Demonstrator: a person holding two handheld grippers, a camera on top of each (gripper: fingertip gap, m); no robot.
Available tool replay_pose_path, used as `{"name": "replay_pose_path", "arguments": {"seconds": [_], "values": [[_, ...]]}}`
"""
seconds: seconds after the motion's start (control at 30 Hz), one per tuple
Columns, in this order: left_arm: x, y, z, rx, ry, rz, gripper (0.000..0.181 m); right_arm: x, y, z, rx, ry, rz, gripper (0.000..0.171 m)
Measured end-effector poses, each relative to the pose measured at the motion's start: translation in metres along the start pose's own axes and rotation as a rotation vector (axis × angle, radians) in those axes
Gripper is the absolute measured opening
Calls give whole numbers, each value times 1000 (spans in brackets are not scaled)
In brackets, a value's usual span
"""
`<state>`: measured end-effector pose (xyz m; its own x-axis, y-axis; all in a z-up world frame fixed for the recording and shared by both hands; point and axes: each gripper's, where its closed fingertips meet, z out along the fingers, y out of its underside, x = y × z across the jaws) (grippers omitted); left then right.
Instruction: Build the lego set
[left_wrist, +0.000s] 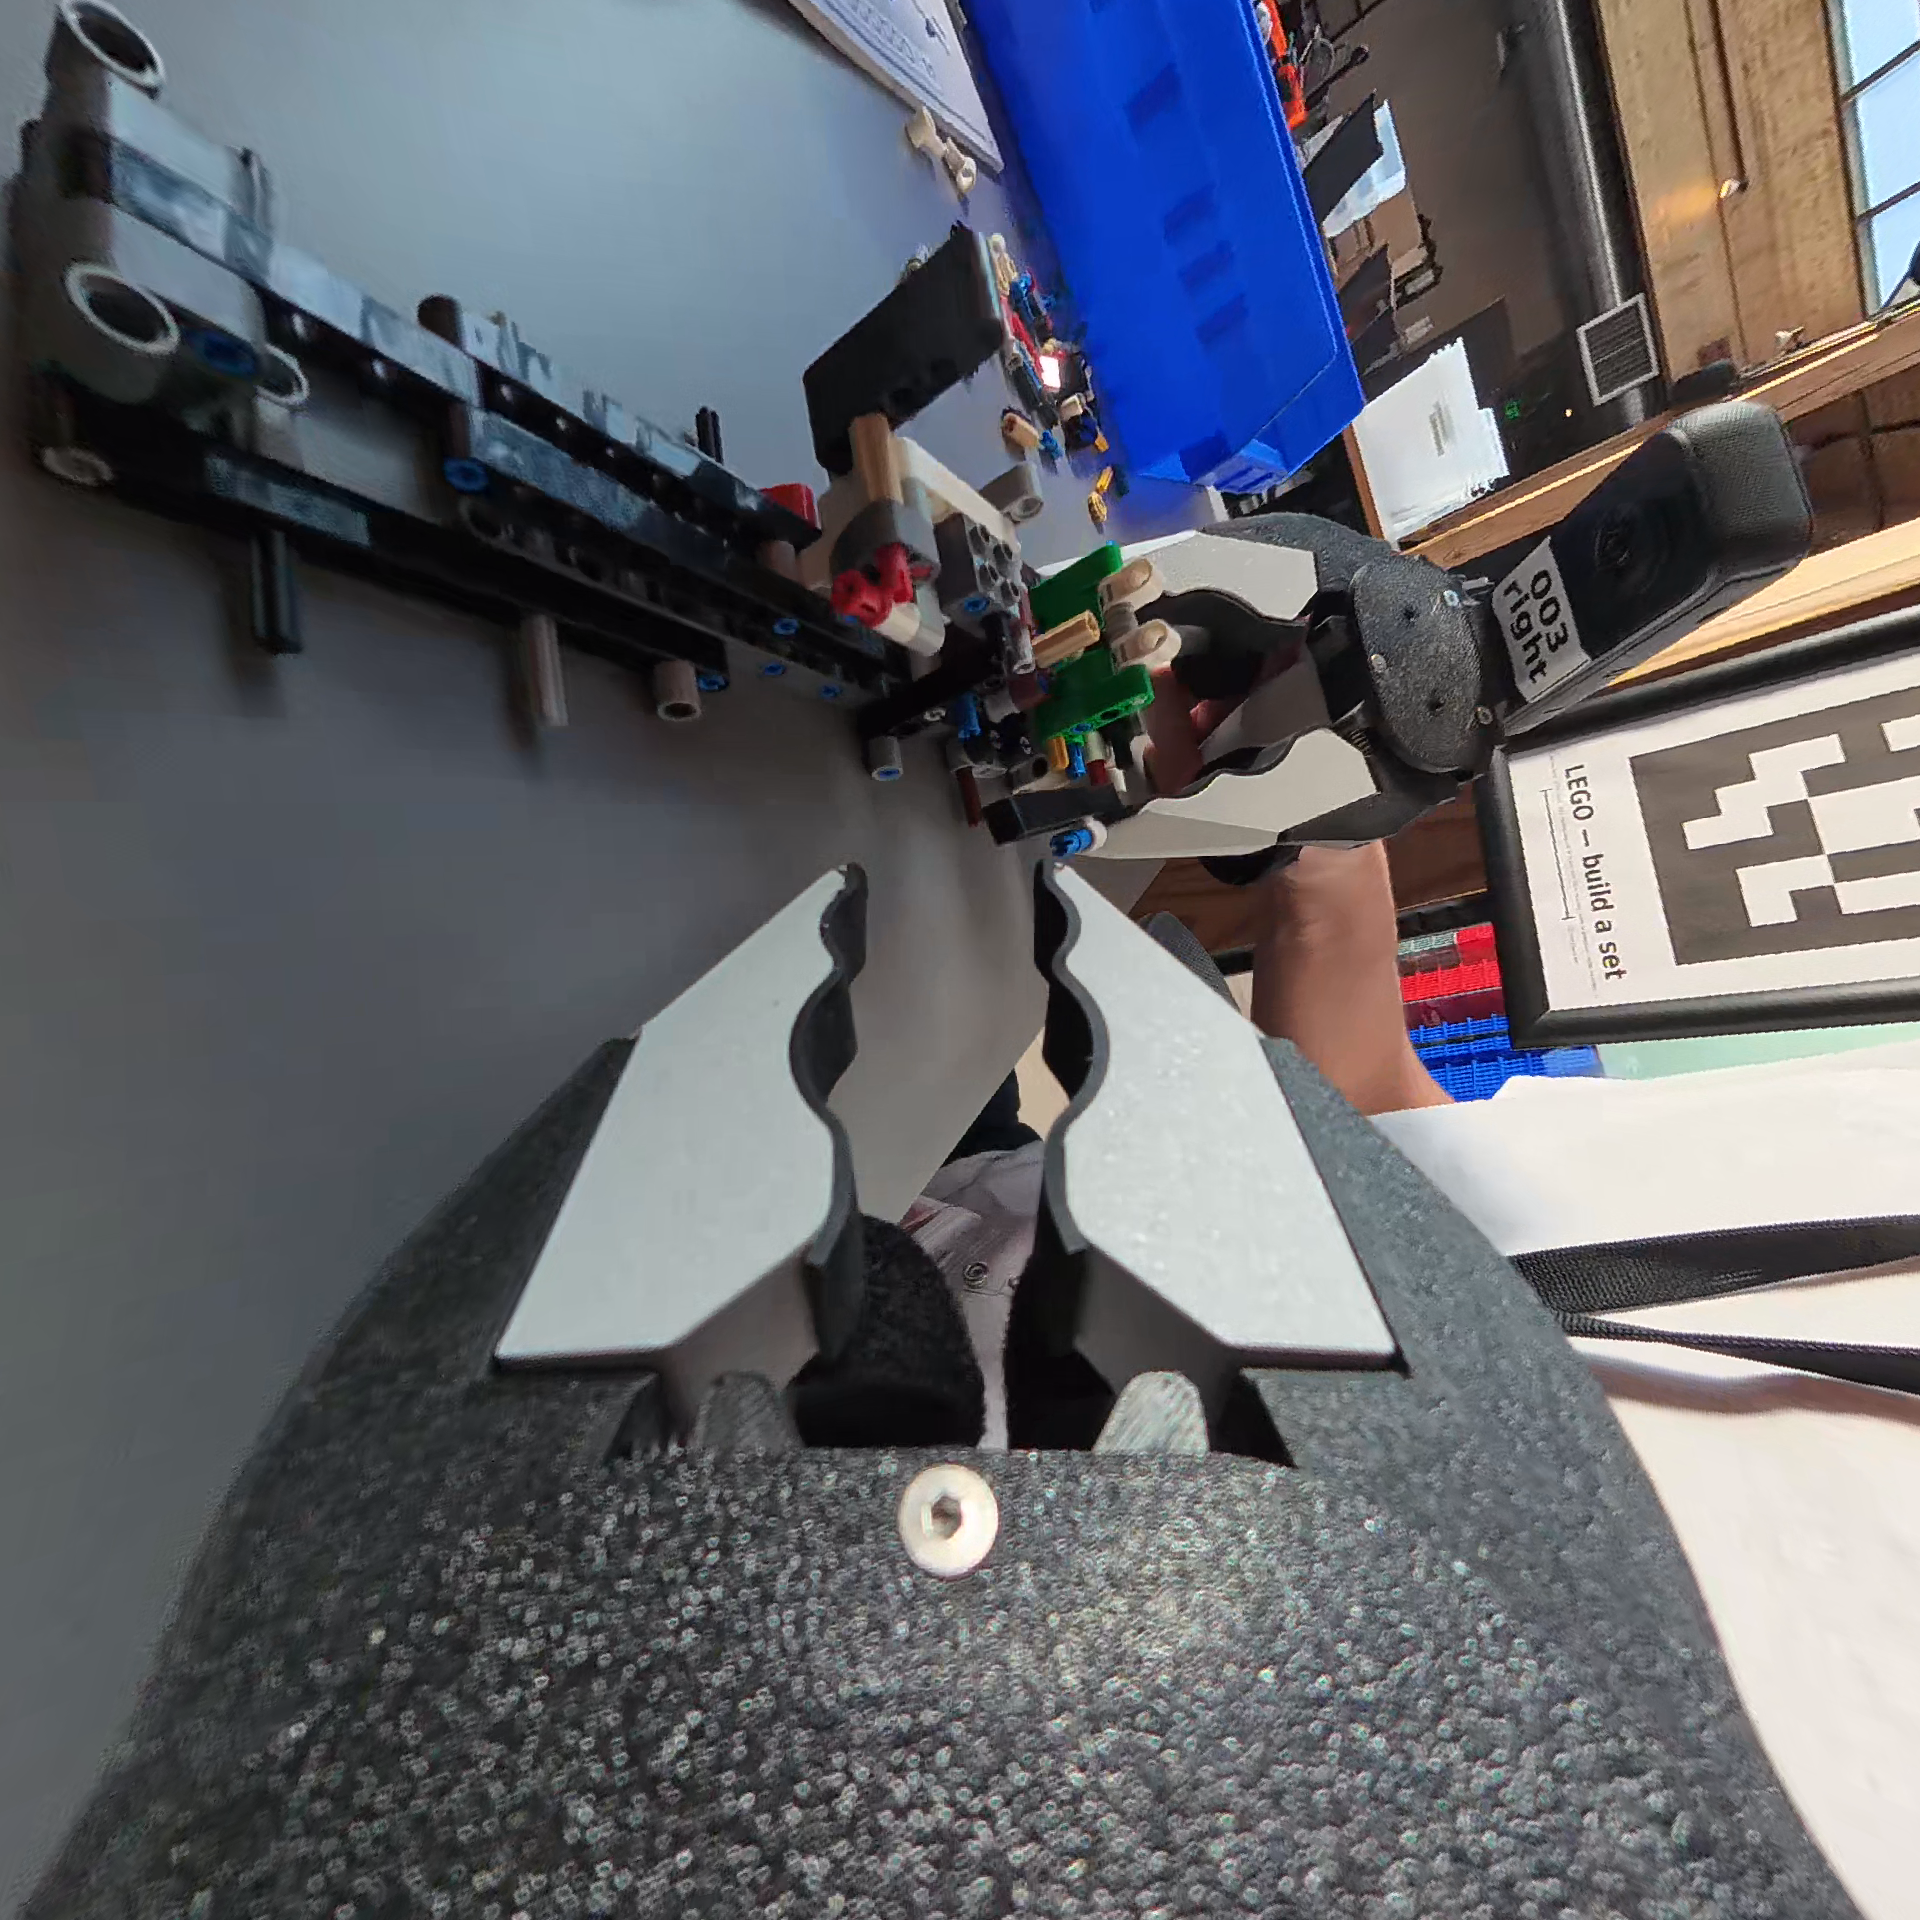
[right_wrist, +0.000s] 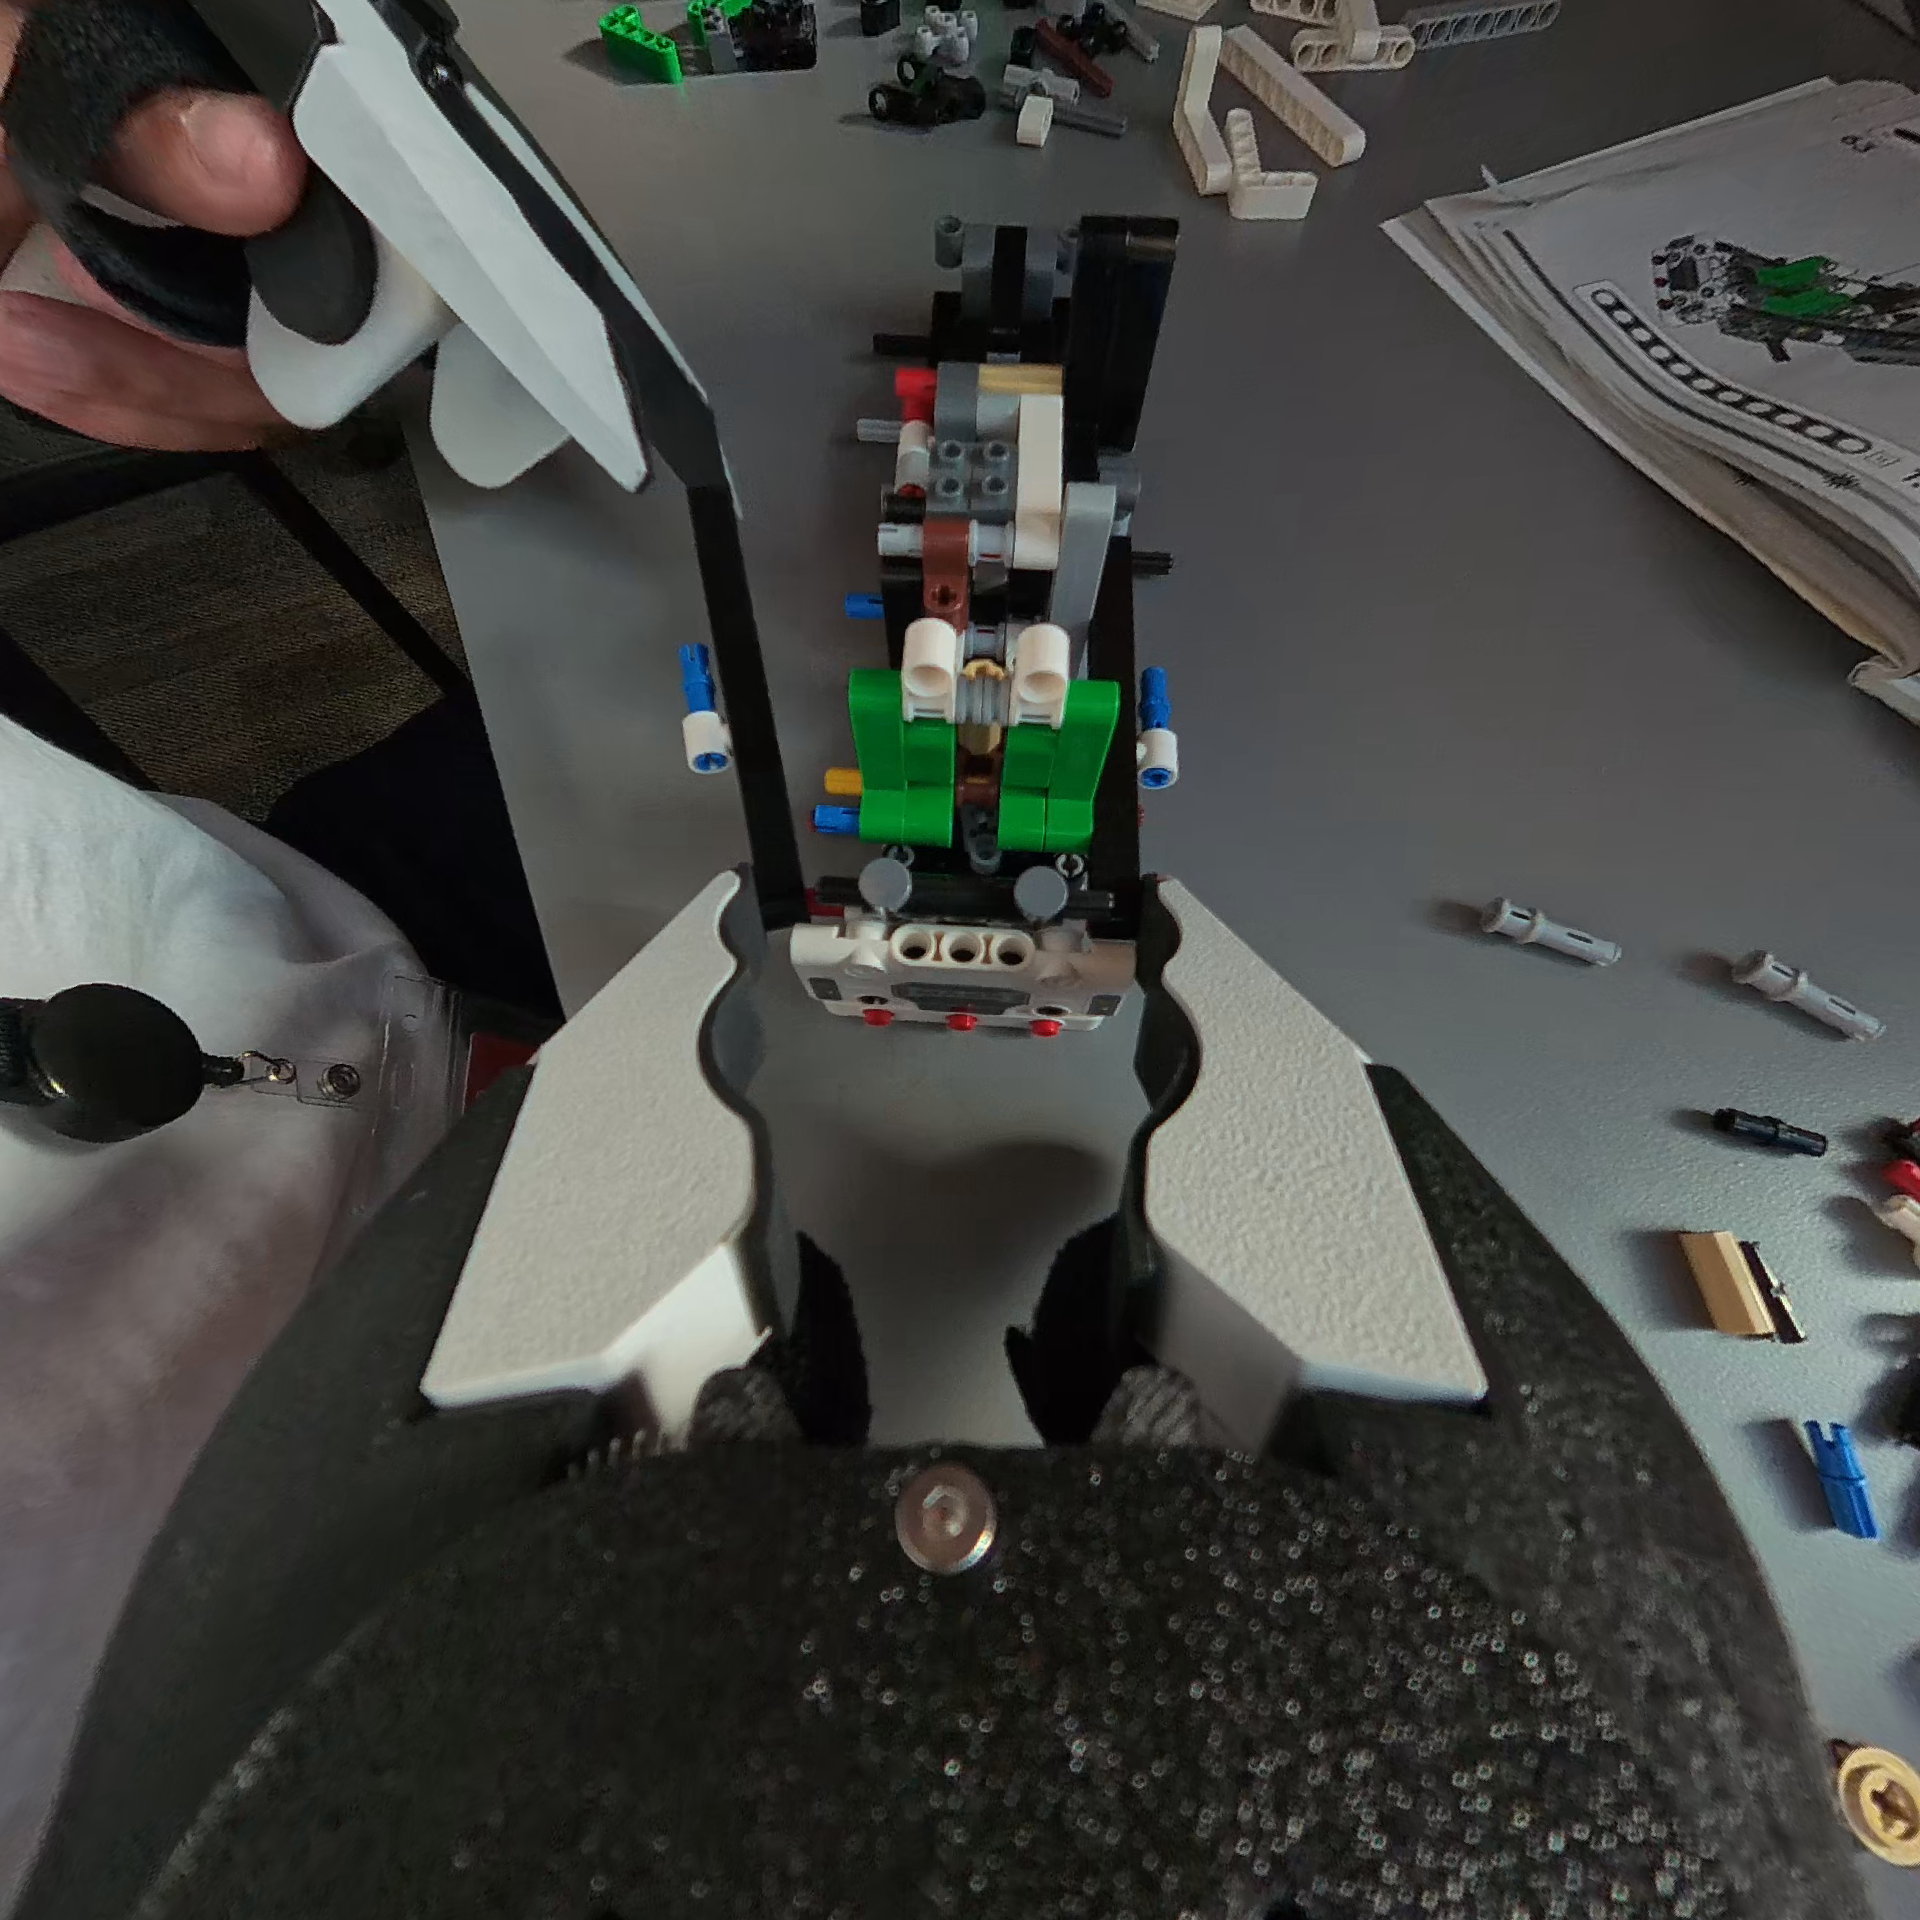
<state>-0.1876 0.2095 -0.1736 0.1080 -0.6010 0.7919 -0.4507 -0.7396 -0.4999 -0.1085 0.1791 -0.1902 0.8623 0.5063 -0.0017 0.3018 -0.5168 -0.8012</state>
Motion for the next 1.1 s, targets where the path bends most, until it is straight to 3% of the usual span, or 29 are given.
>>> {"name": "replay_pose_path", "arguments": {"seconds": [0.77, 0.9, 1.1], "values": [[13, 11, 24, -24, 79, -85, 26, 0, 0, 0, 0, -5, 12, 71], [11, 11, 24, -31, 69, -91, 2, 0, 0, 0, 1, -6, 14, 69], [10, 7, 18, -6, 82, -120, 4, 0, 0, 0, 1, -6, 15, 71]]}}
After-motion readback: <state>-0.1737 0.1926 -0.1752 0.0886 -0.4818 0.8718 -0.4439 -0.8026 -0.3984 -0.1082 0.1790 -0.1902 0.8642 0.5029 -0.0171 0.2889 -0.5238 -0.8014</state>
